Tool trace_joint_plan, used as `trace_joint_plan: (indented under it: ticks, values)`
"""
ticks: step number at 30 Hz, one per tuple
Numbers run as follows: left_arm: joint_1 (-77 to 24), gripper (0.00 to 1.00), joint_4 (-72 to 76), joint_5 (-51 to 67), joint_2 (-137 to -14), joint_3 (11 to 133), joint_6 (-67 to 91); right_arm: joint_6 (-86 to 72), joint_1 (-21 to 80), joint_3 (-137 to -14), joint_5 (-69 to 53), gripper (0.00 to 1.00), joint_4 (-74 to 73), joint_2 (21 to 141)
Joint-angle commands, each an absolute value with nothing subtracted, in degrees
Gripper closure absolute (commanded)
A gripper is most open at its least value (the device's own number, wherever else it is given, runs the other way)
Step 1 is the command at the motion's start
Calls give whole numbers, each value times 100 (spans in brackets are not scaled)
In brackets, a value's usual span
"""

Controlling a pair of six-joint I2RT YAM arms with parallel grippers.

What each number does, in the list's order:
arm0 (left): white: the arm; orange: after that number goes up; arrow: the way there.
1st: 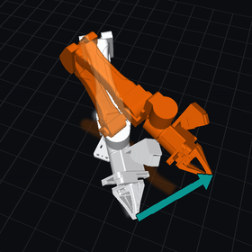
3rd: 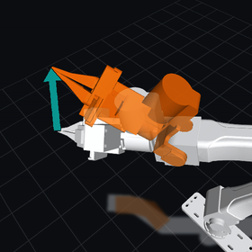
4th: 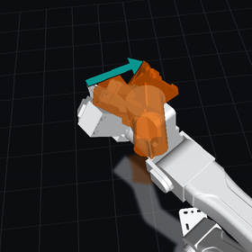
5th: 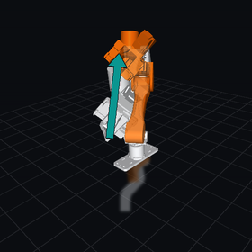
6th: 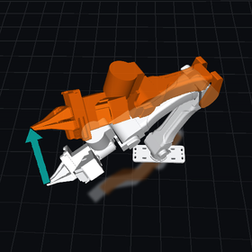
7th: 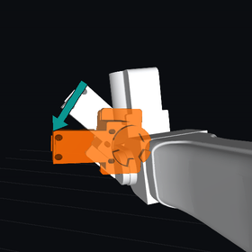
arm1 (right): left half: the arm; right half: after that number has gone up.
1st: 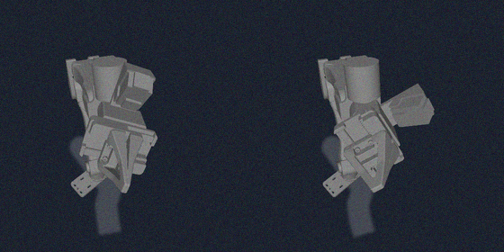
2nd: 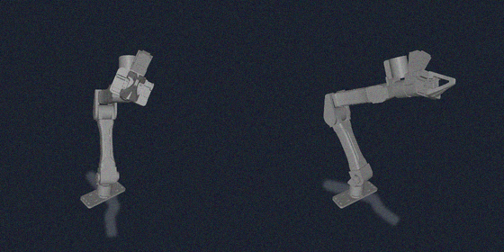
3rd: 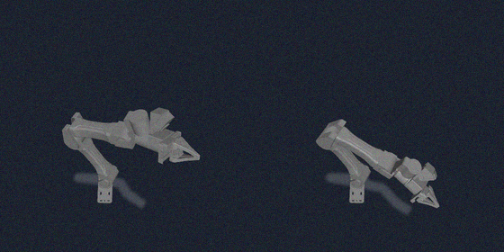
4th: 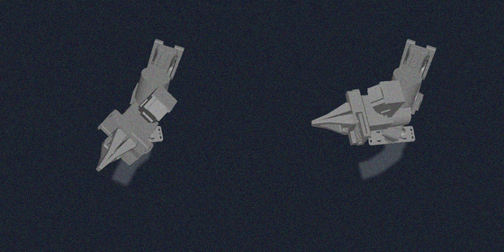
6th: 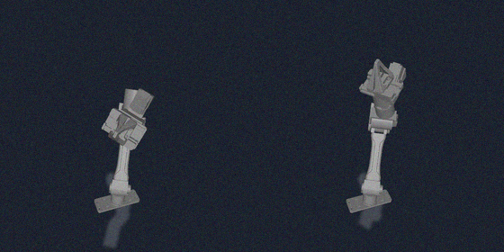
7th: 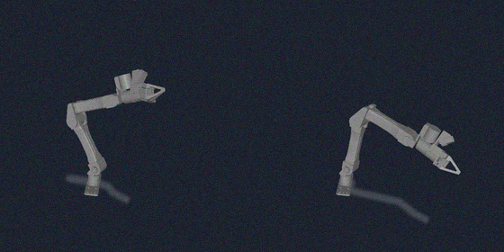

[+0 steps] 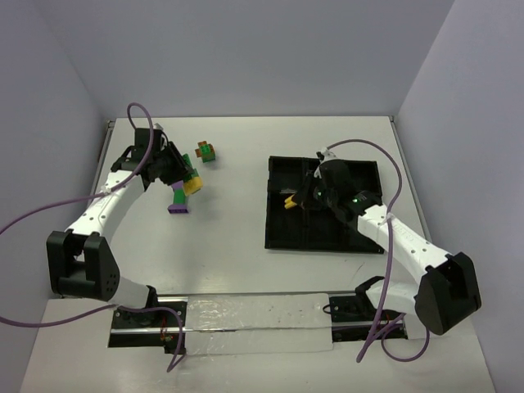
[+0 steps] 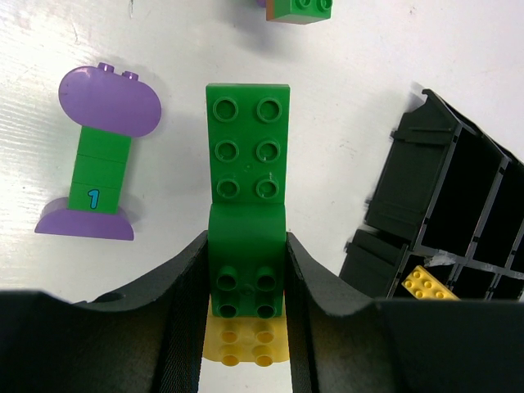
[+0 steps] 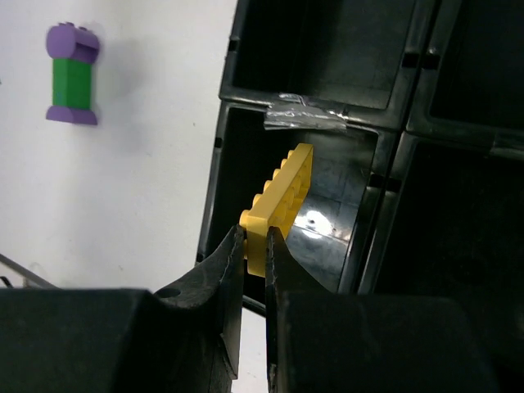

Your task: Sort the legos into containers by color

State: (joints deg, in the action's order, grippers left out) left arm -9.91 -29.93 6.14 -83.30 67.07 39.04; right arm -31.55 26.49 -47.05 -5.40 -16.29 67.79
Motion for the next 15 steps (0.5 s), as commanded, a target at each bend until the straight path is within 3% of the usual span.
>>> trace_joint_plan:
  ticks: [1,9,12,15]
  values:
    - [-958,100,-2909,642,-8349,6969,4053,-3006,2753,-4565,-381,100,-1299,6716]
    - [-958,100,-2932,613,-8327,6977,4078,-2950,3040,-4014,-293,97,-365,6659]
    - [-958,100,-2924,685,-8376,7019,4099,-2927,3140,-3876,-185,45,-383,6627]
    - [-960,100,-2916,697,-8416,7091,4138,-2867,3164,-3908,-31,22,-554,6437]
